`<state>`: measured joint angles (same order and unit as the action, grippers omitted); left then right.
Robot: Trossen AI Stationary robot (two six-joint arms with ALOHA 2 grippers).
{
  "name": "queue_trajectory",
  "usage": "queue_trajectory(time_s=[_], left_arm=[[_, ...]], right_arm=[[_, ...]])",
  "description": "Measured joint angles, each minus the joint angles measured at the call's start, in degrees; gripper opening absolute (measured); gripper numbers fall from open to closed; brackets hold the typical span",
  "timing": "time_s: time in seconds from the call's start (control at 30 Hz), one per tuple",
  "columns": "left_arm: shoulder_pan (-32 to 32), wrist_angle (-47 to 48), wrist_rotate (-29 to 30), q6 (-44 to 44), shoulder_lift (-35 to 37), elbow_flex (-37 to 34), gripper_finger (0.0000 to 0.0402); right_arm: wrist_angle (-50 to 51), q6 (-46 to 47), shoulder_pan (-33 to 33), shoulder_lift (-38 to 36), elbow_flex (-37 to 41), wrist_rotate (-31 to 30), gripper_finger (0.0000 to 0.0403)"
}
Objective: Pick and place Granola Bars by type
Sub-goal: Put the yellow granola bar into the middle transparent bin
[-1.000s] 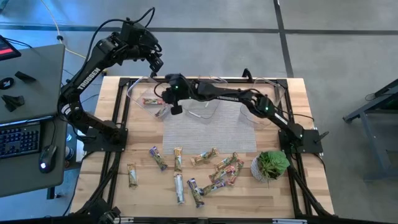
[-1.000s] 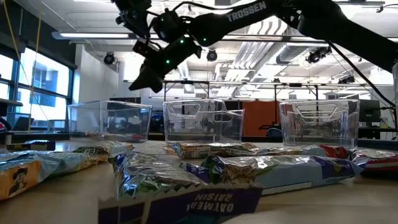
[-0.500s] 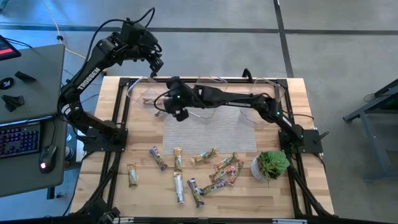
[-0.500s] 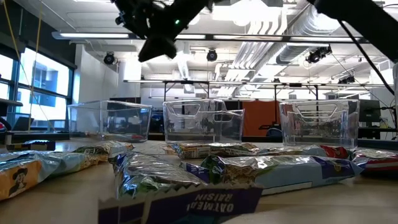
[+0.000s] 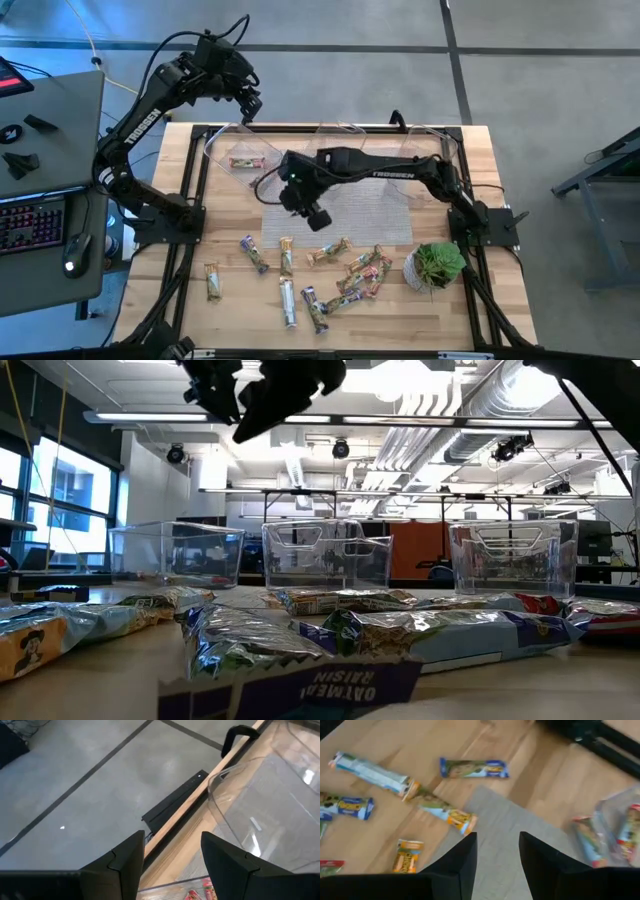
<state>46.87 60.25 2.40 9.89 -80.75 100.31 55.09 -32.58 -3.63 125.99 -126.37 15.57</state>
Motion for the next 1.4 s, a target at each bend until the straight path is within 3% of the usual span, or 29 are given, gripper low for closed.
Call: queue_trajectory(time_s=[0.2,0.53,0.87,1.17,1.4], left_arm=[[0.00,0.54,-0.53,-0.19,0.00,0.00,0.0188],[0.00,5.25,-0.64,-0.77,0.00,0.00,0.0188],[0.00,6.12,-1.46,-2.84,0.00,0.00,0.0188],[-0.01,5.40,-6.16,-2.88,0.00,0.00,0.0188],[0.00,5.48,-6.08,-2.88,0.00,0.00,0.0188]], right_arm=[[-6.58,-12.48,3.15,0.11,7.20,-0.85,0.0131],[-30.76,-18.38,8.47,0.13,20.84,-3.25,0.0129],[-32.58,-11.22,12.66,0.15,25.94,-3.61,0.0129],[-33.45,-10.86,13.10,0.15,25.99,-6.21,0.0139],[-34.81,-10.27,13.14,0.15,25.99,-6.24,0.0142]])
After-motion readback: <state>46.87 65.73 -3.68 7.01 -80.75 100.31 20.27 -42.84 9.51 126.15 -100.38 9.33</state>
